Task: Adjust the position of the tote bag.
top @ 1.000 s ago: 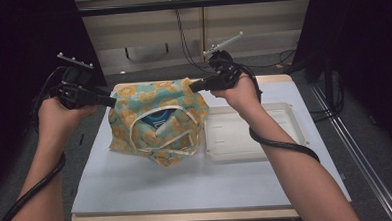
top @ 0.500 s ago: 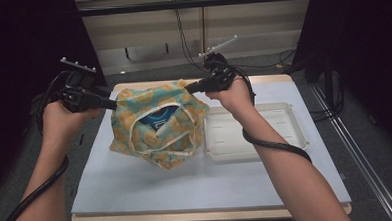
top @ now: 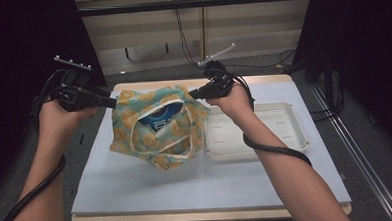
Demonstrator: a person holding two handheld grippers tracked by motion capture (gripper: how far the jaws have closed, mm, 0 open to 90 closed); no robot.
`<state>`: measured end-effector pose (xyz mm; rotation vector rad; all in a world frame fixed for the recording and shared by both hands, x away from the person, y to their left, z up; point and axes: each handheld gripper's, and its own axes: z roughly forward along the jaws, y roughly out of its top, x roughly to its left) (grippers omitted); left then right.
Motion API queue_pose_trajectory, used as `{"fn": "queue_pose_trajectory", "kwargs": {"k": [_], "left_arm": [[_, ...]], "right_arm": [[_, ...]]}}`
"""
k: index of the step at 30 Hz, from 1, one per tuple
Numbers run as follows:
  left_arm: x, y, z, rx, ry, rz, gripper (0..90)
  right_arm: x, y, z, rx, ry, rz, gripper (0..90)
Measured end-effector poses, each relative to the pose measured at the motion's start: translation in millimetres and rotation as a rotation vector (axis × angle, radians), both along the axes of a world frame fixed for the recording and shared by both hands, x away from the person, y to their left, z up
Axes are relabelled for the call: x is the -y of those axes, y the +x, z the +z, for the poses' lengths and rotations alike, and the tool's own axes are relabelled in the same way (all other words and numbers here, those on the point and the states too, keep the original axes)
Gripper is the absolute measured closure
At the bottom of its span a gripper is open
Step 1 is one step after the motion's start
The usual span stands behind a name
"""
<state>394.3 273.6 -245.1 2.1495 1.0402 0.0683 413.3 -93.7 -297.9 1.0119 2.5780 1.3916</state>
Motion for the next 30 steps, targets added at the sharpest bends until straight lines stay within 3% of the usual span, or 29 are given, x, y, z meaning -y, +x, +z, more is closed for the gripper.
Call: {"fn": "queue_pose_trajectory", "kwargs": {"k": [1, 2, 4, 6, 7, 14, 21, 22, 26, 30], "left_arm": [[-0.7, -0.9, 2.6, 0.019, 0.000, 0.007, 75.0], [-0.4, -2.3, 5.0, 0.012, -0.024, 0.023, 70.2], [1.2, -4.9, 9.5, 0.033, -0.020, 0.008, 66.3], [6.2, -6.7, 12.4, 0.057, -0.014, -0.002, 51.9], [8.9, -7.9, 13.6, 0.062, -0.010, -0.019, 49.1], [27.1, -12.0, 17.0, 0.124, 0.050, -0.100, 48.6], [41.1, -11.4, 9.6, 0.157, 0.147, -0.182, 54.6], [42.1, -10.4, 7.5, 0.147, 0.145, -0.191, 57.1], [41.0, -6.1, 4.0, 0.140, 0.150, -0.190, 81.0], [39.9, -6.2, 9.5, 0.138, 0.159, -0.199, 87.6]], "right_arm": [[0.0, -0.1, 0.2, -0.001, -0.005, 0.002, 90.0], [0.2, -0.2, 0.2, -0.001, -0.012, 0.006, 90.0], [0.3, -0.8, 0.0, -0.003, -0.012, 0.006, 90.0], [0.4, -1.8, -0.8, -0.005, -0.022, 0.003, 89.9], [0.8, -1.7, -1.6, -0.005, -0.017, 0.005, 89.9], [2.3, -2.8, -5.1, -0.009, -0.029, 0.005, 89.6], [6.2, -2.5, -10.6, -0.020, -0.019, -0.002, 89.3], [6.4, -2.7, -11.1, -0.024, -0.012, -0.003, 89.3], [6.2, -3.5, -12.4, -0.024, -0.003, 0.001, 89.0], [7.7, -3.9, -11.3, -0.018, -0.007, -0.001, 89.1]]}}
